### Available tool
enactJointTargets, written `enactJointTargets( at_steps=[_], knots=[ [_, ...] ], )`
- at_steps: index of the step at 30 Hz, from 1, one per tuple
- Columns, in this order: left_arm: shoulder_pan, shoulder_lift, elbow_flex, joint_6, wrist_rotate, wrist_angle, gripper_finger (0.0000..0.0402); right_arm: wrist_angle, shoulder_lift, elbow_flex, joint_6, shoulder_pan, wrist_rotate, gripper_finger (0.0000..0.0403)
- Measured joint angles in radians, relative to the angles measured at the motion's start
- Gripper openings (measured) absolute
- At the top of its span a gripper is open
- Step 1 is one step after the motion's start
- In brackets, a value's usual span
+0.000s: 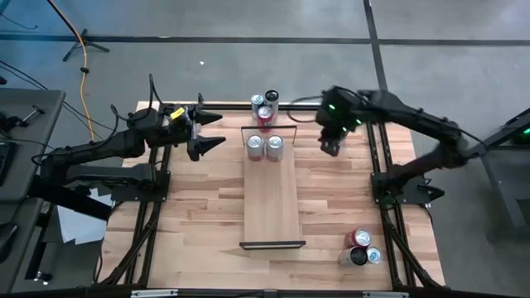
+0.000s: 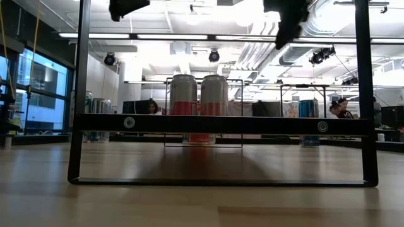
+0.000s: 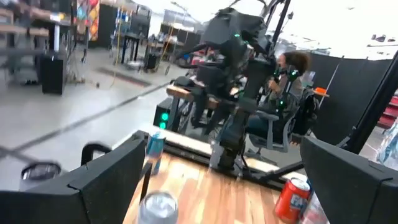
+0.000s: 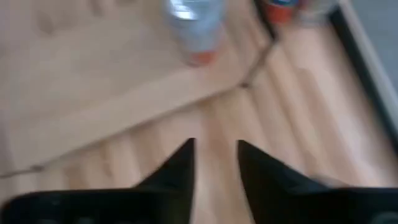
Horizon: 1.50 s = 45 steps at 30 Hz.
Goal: Place canned beverage on shelf
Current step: Put the left white pink soda can on the shelf
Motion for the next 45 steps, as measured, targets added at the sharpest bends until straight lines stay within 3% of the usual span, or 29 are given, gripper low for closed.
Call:
enactJointTargets(
  at_steps=[2, 4, 10, 15, 18, 24, 26, 32, 45],
  knots=[
    [0.0, -0.017, 0.0, -0.001, -0.013, -0.007, 0.039, 0.142, -0.102, -0.15, 0.047, 0.004, -0.077, 0.0037],
    [0.0, -0.025, 0.0, 0.0, -0.04, -0.007, 0.039, 0.307, -0.188, -0.276, 0.085, 0.015, -0.162, 0.0011],
    [0.011, -0.002, 0.0, 0.007, -0.109, 0.03, 0.039, 0.888, -0.321, -0.486, 0.215, 0.055, -0.228, 0.002],
    [0.009, 0.009, 0.0, 0.017, -0.042, 0.084, 0.0365, 1.147, -0.313, -0.514, 0.223, 0.082, -0.233, 0.0003],
    [-0.018, 0.01, 0.0, 0.043, -0.033, 0.078, 0.0299, 1.179, -0.297, -0.515, 0.225, 0.092, -0.233, 0.0006],
    [-0.075, -0.005, 0.0, 0.091, -0.04, 0.076, 0.0065, 1.178, -0.28, -0.515, 0.224, 0.11, -0.226, 0.0001],
    [-0.086, -0.011, 0.0, 0.103, -0.013, 0.072, 0.0019, 1.178, -0.28, -0.515, 0.223, 0.115, -0.191, 0.0001],
    [-0.112, -0.046, -0.045, 0.102, -0.003, 0.07, 0.0003, 1.18, -0.28, -0.515, 0.215, 0.116, -0.142, 0.0],
    [-0.111, -0.117, -0.064, 0.167, -0.002, 0.12, 0.0001, 1.18, -0.28, -0.515, 0.223, 0.116, -0.141, 0.0]
  ],
)
